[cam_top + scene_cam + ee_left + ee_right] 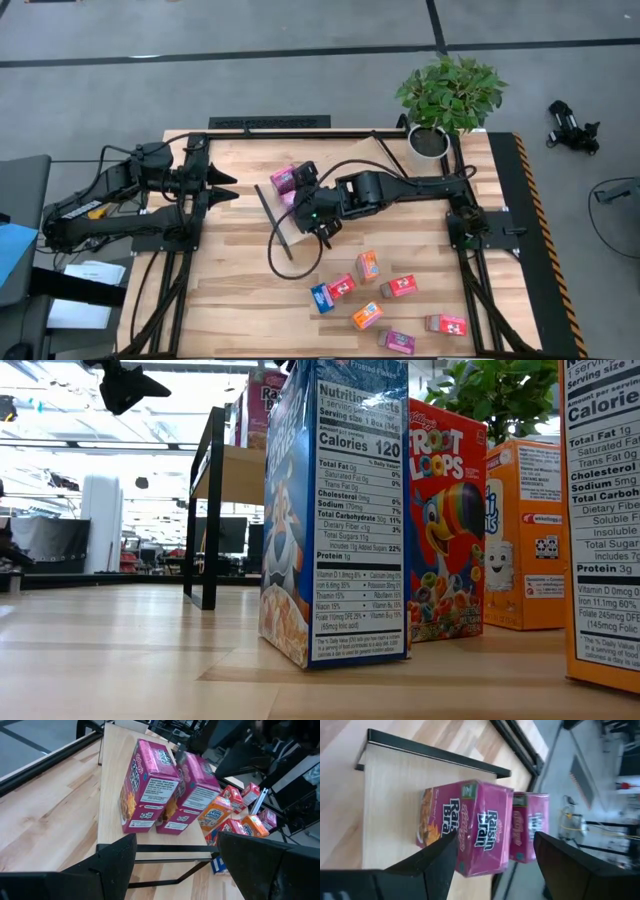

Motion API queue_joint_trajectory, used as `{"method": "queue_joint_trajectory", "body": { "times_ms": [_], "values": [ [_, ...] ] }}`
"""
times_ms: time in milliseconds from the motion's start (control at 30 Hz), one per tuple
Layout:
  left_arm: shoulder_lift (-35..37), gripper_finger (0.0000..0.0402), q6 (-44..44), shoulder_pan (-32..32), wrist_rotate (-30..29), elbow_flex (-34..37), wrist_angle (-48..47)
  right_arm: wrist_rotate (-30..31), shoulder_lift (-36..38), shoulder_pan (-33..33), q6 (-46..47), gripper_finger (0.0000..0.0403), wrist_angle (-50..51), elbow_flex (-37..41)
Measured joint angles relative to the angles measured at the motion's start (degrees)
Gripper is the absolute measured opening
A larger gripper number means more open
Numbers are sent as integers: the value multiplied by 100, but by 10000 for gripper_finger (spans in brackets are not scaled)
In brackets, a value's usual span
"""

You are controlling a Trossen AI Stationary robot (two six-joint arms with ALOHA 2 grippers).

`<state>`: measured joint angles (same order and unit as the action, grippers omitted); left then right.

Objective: Stack cereal on shelf
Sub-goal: Put the top purple cereal box aligned with the other purple cereal box on the shelf, then put the purple cereal box aligned with the other other purple cereal boxes on the shelf

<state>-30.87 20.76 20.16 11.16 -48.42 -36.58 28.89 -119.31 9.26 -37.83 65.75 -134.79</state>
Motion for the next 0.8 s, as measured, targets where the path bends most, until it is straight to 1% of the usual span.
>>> {"method": "queue_joint_trajectory", "body": {
  "times_ms": [67,167,233,300,400,533,600,667,733,800],
  "values": [
    [2,268,2,1,0,0,1,271,26,100,-61,286,-122,2],
    [2,268,2,0,0,0,0,450,112,266,60,286,-39,7],
    [0,268,2,2,0,0,-4,557,120,380,337,286,45,1],
    [0,268,2,2,0,0,-4,579,160,507,702,286,415,16],
    [0,268,1,2,2,0,-23,289,287,712,1601,286,957,1],
    [0,268,-16,2,2,0,-107,-311,428,1067,3424,286,1931,-3],
    [1,268,-18,2,3,0,-176,-519,446,1295,4218,286,2409,10],
    [1,268,-18,2,2,0,-185,-640,486,1560,4650,286,2432,115],
    [0,268,-18,2,2,0,-185,-849,496,1851,4860,286,2383,158],
    [2,268,-18,2,2,0,-184,-888,450,2095,5040,286,2404,161]
  ]
}}
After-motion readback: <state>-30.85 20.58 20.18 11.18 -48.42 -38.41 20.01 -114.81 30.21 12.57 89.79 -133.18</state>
